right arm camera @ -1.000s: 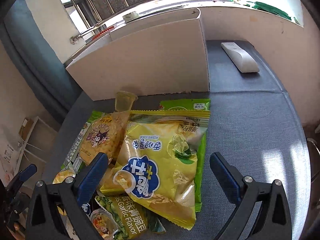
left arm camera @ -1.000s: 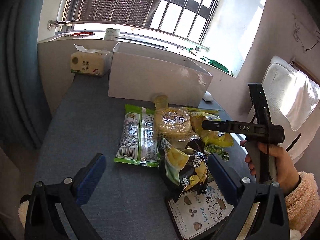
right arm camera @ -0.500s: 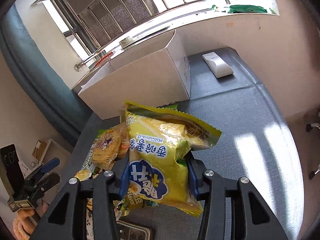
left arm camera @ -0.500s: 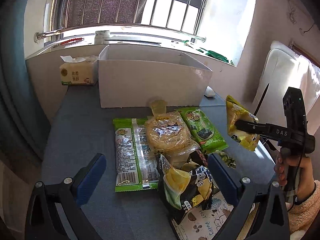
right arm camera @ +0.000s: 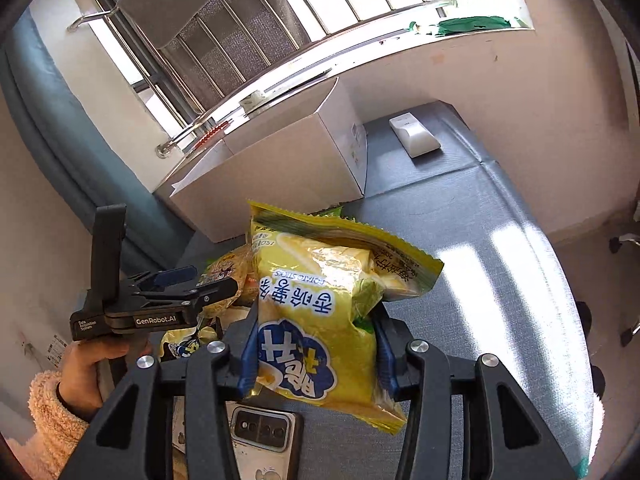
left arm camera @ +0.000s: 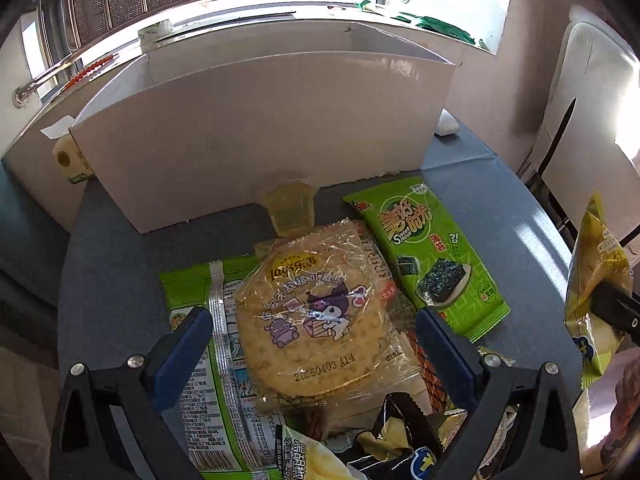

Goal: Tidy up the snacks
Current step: 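Put chip bag in box with right tool while left tool drops Lay's cracker in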

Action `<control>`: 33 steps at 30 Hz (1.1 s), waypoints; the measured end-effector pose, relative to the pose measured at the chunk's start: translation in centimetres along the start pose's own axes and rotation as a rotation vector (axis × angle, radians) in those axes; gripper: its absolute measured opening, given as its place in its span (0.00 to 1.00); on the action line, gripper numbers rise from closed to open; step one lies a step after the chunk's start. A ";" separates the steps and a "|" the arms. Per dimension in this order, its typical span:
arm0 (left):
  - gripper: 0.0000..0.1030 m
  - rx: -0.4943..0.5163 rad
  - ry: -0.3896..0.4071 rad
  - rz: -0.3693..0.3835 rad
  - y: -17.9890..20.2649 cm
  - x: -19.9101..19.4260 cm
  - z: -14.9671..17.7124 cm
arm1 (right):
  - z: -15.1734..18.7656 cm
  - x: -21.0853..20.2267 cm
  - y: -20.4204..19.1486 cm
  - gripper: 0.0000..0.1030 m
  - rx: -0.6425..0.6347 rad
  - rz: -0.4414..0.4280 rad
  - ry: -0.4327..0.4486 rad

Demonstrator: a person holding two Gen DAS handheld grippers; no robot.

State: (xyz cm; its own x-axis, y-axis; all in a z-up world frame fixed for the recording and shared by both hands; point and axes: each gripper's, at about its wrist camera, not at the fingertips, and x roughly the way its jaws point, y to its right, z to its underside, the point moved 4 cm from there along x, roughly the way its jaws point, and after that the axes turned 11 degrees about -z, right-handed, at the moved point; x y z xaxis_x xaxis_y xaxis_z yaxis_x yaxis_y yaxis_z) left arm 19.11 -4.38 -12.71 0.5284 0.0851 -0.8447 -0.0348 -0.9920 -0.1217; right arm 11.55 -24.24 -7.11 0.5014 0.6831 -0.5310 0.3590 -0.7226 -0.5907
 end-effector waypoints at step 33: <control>0.77 -0.280 0.345 0.210 -13.2 -5.5 -16.6 | -19.5 12.3 -5.9 0.50 -0.130 -0.054 0.040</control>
State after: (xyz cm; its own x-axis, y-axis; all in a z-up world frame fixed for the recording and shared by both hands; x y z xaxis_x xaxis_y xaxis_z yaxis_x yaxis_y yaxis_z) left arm 30.75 6.69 2.24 0.7863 -0.1087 -0.6083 0.0336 -0.9754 0.2178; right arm 30.89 -13.63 1.72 0.5089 0.7183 -0.4744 0.4841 -0.6945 -0.5322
